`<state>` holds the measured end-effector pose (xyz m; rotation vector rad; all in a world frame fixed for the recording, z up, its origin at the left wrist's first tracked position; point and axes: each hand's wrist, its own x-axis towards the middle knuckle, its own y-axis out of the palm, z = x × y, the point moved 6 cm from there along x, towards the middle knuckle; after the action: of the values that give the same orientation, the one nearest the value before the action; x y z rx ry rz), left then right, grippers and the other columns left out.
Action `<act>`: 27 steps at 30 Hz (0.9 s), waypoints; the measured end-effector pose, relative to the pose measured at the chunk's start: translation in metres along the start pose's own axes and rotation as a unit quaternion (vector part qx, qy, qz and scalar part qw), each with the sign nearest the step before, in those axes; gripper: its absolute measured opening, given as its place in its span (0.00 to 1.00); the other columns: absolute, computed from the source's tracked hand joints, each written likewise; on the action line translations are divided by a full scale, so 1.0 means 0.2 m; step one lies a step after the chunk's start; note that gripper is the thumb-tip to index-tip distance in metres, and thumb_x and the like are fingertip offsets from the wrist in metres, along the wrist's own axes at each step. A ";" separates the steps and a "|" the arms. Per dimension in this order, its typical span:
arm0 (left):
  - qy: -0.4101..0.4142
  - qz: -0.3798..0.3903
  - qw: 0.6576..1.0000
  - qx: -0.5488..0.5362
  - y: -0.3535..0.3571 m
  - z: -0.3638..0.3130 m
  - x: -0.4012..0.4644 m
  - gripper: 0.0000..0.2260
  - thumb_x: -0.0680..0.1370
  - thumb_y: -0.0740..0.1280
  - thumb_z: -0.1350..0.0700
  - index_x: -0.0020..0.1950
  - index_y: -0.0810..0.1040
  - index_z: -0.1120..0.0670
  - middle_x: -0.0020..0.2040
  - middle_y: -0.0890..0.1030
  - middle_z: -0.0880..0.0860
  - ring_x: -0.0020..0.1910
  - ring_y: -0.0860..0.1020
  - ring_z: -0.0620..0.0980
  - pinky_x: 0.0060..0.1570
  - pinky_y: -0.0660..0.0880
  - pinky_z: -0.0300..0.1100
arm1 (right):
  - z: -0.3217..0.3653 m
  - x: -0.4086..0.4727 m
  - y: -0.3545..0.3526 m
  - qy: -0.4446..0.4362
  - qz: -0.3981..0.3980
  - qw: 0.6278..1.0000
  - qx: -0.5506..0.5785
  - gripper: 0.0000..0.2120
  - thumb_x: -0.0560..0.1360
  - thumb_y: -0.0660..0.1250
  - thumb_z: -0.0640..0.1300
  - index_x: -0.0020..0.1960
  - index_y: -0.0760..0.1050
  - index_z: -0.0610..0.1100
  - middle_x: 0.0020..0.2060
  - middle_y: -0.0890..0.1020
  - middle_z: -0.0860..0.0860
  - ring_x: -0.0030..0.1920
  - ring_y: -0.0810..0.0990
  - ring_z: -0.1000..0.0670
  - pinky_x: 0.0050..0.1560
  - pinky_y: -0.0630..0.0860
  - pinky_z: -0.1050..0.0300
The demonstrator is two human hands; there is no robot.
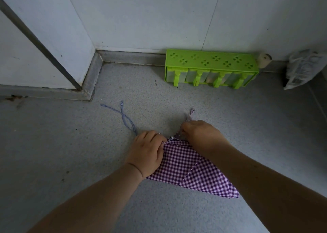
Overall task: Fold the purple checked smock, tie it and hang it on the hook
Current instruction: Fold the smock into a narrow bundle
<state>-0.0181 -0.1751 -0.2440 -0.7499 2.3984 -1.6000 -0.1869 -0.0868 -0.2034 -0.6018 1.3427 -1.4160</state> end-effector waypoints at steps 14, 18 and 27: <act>-0.014 0.025 0.999 0.013 -0.02 -0.01 0.02 0.15 0.82 0.56 0.49 0.63 0.78 0.44 0.53 0.79 0.47 0.51 0.74 0.51 0.54 0.76 0.51 | 0.42 -0.30 0.01 0.144 0.044 0.988 -0.036 0.25 0.80 0.60 0.55 0.68 0.68 0.36 0.58 0.73 0.40 0.56 0.76 0.42 0.57 0.78 0.48; -0.015 0.014 1.000 -0.002 -0.03 -0.01 0.02 0.13 0.81 0.59 0.49 0.60 0.80 0.44 0.52 0.79 0.47 0.50 0.74 0.51 0.53 0.76 0.51 | 0.52 -0.41 0.21 0.129 0.134 0.980 -0.068 0.45 0.76 0.68 0.61 0.77 0.52 0.34 0.65 0.65 0.41 0.61 0.70 0.41 0.64 0.72 0.46; -0.001 0.050 0.999 -0.002 -0.07 -0.03 0.07 0.14 0.79 0.60 0.49 0.56 0.84 0.46 0.51 0.80 0.48 0.50 0.77 0.54 0.52 0.78 0.51 | 0.57 -0.33 0.25 0.092 0.135 0.958 -0.234 0.23 0.83 0.54 0.42 0.71 0.60 0.26 0.61 0.72 0.35 0.58 0.76 0.40 0.55 0.74 0.50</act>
<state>-0.0279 -0.1809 -0.2271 -0.6207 2.3971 -1.5544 -0.0491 -0.0650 -0.2025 -0.5697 1.8568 -0.9516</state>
